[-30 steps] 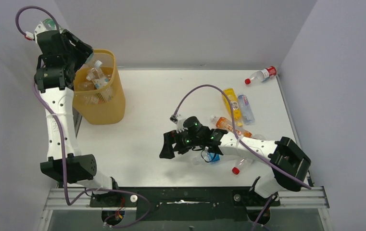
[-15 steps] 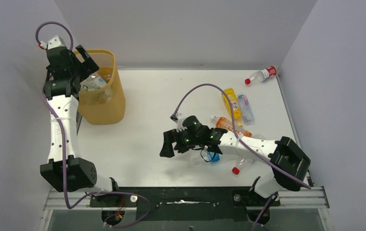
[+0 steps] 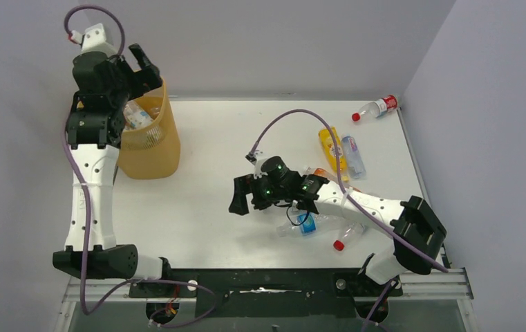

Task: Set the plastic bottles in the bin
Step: Pick up the plastic bottle from the corner of the board.

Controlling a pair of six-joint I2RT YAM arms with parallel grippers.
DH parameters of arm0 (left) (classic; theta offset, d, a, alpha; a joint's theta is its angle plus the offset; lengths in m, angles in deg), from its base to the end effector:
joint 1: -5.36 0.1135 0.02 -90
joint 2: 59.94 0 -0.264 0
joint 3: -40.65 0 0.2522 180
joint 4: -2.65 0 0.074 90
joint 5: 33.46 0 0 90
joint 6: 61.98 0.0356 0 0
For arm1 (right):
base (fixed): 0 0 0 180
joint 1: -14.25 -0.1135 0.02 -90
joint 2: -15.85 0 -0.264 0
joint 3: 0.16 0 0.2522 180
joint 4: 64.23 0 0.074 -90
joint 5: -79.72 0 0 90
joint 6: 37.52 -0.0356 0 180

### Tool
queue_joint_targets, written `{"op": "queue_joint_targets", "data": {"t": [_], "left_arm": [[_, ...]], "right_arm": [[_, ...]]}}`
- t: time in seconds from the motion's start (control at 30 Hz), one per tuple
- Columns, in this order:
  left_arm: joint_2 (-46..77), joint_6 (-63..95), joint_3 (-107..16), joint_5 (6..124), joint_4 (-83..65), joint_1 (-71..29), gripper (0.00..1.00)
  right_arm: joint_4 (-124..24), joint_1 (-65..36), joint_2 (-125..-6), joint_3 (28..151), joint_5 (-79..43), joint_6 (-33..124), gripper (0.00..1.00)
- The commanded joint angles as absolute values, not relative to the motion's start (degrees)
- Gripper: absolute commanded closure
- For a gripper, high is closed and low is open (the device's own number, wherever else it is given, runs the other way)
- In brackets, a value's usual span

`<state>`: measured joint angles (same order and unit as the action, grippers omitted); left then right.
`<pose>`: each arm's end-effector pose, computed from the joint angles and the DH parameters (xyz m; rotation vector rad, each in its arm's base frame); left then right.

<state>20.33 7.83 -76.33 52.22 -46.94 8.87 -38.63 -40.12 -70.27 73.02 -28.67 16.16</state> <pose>0.2836 0.0201 0.5001 -0.4217 1.7470 -0.1407 0.1844 0.2766 0.2533 -0.5818 2.4262 1.1357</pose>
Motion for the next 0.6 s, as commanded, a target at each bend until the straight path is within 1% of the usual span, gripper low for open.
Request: {"op": "queue_joint_targets", "data": {"t": [0.0, 0.2, 0.4, 0.57], "left_arm": [[20.72, 10.29, -82.11, 53.54, -49.22, -1.47, 0.02], [19.77, 10.62, -79.29, 51.87, -49.54, -13.36, 0.02], [17.62, 10.94, -72.03, 54.04, -46.89, -18.25, 0.02], [16.85, 12.03, -64.74, 55.42, -44.64, -23.72, 0.02]], "right_arm": [[-36.05, -35.31, -67.43, 76.23, -23.68, 17.52, 0.02], [-32.0, -23.38, -60.45, 73.72, -20.36, 17.23, 0.02], [-26.74, -13.15, -51.23, 71.98, -12.7, 16.74, 0.02], [-23.81, -1.72, -43.45, 70.18, -11.68, 15.73, 0.02]]}}
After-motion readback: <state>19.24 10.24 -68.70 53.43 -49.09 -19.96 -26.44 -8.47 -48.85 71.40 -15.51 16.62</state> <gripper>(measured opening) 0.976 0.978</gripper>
